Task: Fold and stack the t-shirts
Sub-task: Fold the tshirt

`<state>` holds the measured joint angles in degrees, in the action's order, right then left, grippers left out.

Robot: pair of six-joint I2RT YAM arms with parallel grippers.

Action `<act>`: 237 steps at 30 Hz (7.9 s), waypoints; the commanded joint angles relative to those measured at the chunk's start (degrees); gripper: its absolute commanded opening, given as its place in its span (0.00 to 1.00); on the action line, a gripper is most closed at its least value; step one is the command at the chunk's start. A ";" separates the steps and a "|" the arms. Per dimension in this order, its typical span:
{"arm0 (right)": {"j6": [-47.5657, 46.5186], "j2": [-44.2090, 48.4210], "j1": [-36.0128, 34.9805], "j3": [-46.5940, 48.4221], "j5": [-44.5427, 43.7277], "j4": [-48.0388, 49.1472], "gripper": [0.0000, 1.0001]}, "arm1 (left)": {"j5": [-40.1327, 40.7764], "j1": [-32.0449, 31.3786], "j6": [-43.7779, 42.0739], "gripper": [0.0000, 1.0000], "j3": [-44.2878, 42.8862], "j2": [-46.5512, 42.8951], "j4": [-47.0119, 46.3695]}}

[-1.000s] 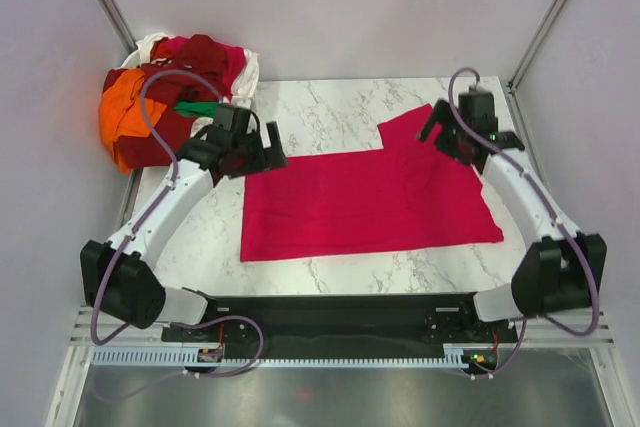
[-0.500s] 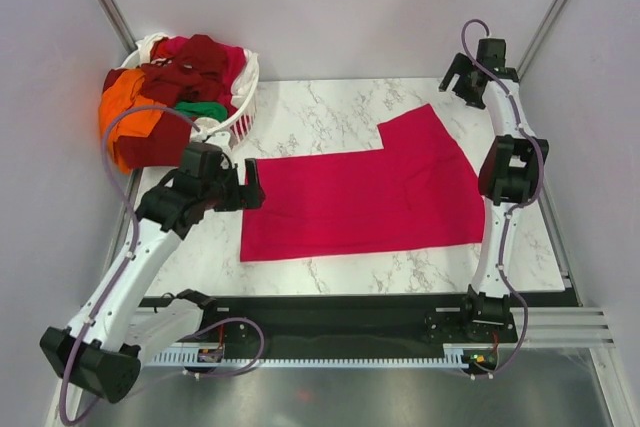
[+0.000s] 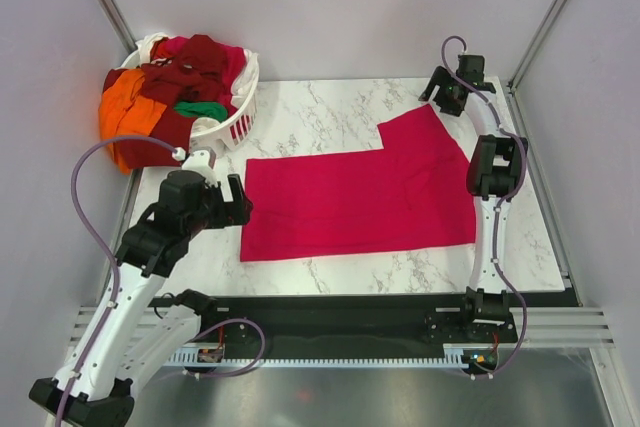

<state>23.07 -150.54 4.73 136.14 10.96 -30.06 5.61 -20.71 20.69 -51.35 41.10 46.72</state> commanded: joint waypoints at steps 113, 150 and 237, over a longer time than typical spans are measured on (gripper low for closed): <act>6.81 37.69 1.42 -47.01 17.87 18.90 0.00 | 5.21 1.46 -2.67 0.06 -47.96 85.38 -7.70; 10.59 86.79 4.23 -78.82 3.02 6.25 0.00 | 7.14 -3.02 1.10 0.02 -17.03 50.58 -4.97; 14.90 99.92 6.17 -98.08 5.83 7.12 0.93 | 13.30 -10.23 9.02 0.69 -15.35 39.56 1.81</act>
<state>37.39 -48.77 12.86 38.15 14.39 -26.61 20.53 -30.74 31.77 -62.67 74.22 55.02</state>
